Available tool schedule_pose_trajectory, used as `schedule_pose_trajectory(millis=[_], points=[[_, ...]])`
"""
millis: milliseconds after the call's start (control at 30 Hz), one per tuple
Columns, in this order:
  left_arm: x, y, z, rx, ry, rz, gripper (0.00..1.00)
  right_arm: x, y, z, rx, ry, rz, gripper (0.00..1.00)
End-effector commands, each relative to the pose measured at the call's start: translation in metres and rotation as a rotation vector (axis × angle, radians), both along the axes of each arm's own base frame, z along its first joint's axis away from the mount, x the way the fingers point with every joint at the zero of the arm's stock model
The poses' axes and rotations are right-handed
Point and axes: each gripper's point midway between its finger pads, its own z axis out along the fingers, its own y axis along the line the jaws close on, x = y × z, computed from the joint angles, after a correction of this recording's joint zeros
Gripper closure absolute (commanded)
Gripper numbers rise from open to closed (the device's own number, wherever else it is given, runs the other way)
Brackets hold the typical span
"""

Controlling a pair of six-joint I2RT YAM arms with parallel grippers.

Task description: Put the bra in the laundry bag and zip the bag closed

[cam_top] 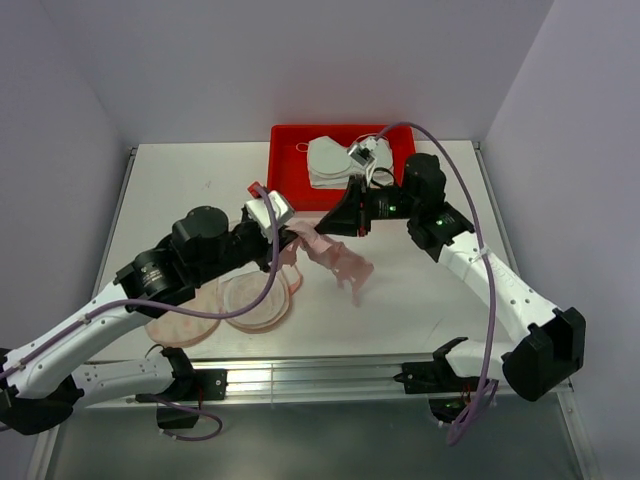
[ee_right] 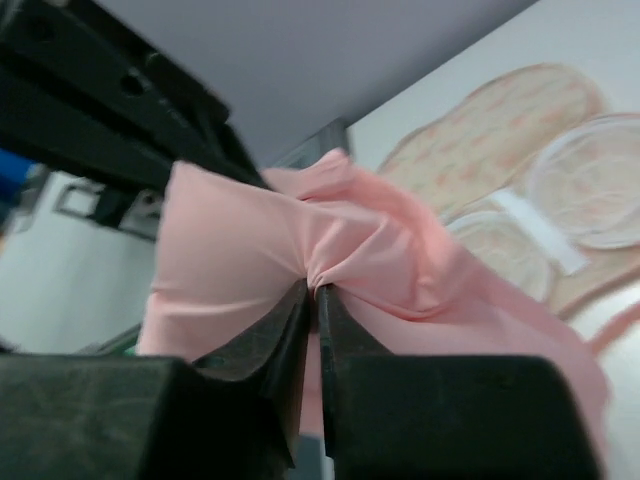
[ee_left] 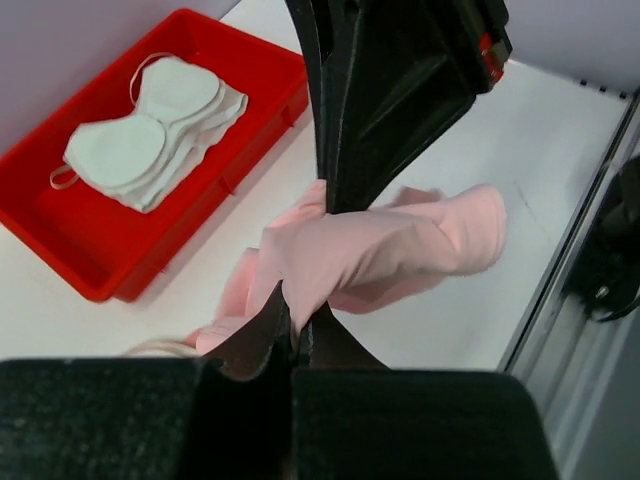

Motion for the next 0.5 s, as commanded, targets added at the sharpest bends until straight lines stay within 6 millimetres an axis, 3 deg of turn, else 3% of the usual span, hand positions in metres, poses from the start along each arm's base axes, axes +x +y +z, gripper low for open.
schedule_pose_trajectory(millis=[0, 33, 67, 167, 267, 467], points=[[0.001, -0.003, 0.04, -0.169, 0.057, 0.075, 1.0, 0.031, -0.007, 0.012, -0.064, -0.126, -0.214, 0.82], [0.002, -0.001, 0.043, -0.189, 0.097, 0.105, 1.0, 0.036, -0.011, 0.015, -0.069, -0.149, -0.268, 0.72], [0.004, 0.001, 0.044, -0.199, 0.116, 0.133, 1.0, 0.041, -0.015, 0.022, -0.058, -0.187, -0.321, 0.52], [0.008, 0.008, 0.046, -0.231, 0.164, 0.208, 1.0, 0.043, -0.033, 0.041, -0.014, -0.305, -0.462, 0.27], [0.005, 0.007, 0.048, -0.244, 0.185, 0.194, 1.0, 0.029, -0.045, 0.06, 0.062, -0.431, -0.498, 0.16], [0.006, 0.007, 0.058, -0.248, 0.187, 0.204, 1.0, -0.003, -0.037, 0.052, 0.076, -0.532, -0.317, 0.08]])
